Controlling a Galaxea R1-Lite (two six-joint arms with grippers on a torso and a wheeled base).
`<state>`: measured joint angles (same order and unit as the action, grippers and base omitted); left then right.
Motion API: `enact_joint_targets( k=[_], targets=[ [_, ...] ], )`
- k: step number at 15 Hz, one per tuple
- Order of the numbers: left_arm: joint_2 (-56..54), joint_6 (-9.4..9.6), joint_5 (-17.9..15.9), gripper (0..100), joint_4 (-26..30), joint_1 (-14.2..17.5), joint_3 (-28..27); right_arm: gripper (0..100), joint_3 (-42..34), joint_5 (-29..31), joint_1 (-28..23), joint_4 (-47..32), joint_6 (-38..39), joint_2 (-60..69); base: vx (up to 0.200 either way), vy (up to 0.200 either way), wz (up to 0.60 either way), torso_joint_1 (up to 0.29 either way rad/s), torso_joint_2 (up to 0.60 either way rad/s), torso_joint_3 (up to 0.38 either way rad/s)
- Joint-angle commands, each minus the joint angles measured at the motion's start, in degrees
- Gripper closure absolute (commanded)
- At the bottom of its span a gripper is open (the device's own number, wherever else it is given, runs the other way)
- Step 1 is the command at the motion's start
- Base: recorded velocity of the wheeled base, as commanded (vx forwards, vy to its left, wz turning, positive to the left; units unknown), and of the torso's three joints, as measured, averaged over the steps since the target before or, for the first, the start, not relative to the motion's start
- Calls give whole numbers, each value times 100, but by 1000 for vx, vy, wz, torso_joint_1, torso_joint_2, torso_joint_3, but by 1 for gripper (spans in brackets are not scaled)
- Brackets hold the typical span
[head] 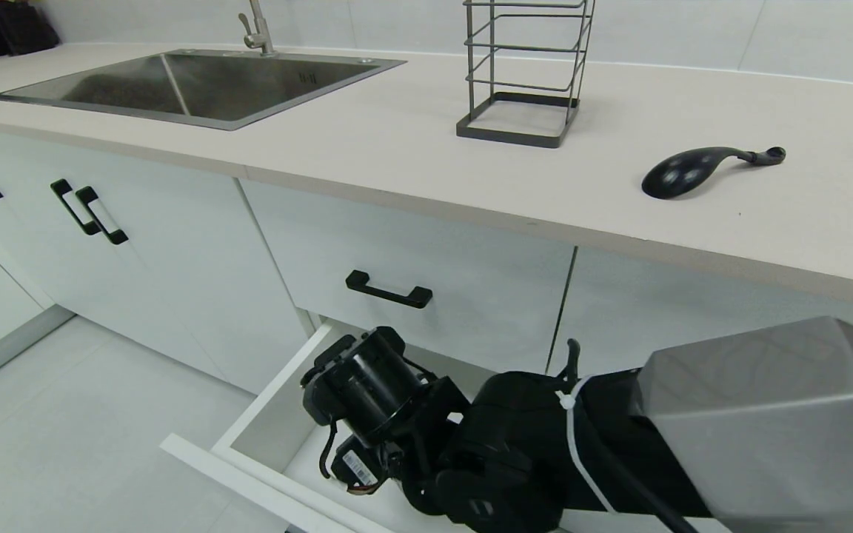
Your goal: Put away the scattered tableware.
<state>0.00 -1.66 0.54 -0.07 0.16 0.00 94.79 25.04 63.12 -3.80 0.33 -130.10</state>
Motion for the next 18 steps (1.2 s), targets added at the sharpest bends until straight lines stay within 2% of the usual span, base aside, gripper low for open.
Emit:
enact_joint_targets(
  k=[1,3,6,7,8,10,12,14,15,16,17,18],
  targets=[
    [0,-10,-1,0,-1,2,0,0,-365,1,200,2,2,591,0,0,0,0,0,0],
    [0,-10,-1,0,-1,2,0,0,-523,1,218,20,2,714,0,0,0,0,0,0],
    [0,-1,-1,0,-1,2,0,0,-1235,-17,271,310,-7,1276,0,0,0,0,0,0],
    [0,-1,-1,0,-1,2,0,0,-1552,-78,280,495,-15,1443,0,0,0,0,0,0],
    [0,-1,-1,0,-1,2,0,0,-2281,-245,350,969,-68,1848,0,0,0,0,0,0],
    [0,-1,-1,0,-1,2,0,0,-2940,-447,350,1637,-147,2331,0,0,0,0,0,0],
    [0,-1,-1,0,-1,2,0,0,-3643,-843,350,2270,-270,2753,0,0,0,0,0,0],
    [0,-1,8,0,-1,2,0,0,-4382,-1265,262,2947,-762,3025,0,0,0,0,0,0],
    [0,-1,-1,0,-1,2,0,0,-5085,-1713,-72,3791,-1351,3228,0,0,0,0,0,0],
    [0,-1,-1,0,-1,2,0,0,-5085,-1713,-72,3791,-1351,3228,0,0,0,0,0,0],
    [0,-10,8,0,-1,2,0,0,-5436,-2372,-142,4168,-1422,3474,0,0,0,0,0,0],
    [0,-1,-1,0,-1,2,0,0,-5797,-2680,-230,4212,-1457,3693,0,0,0,0,0,0]
  ],
)
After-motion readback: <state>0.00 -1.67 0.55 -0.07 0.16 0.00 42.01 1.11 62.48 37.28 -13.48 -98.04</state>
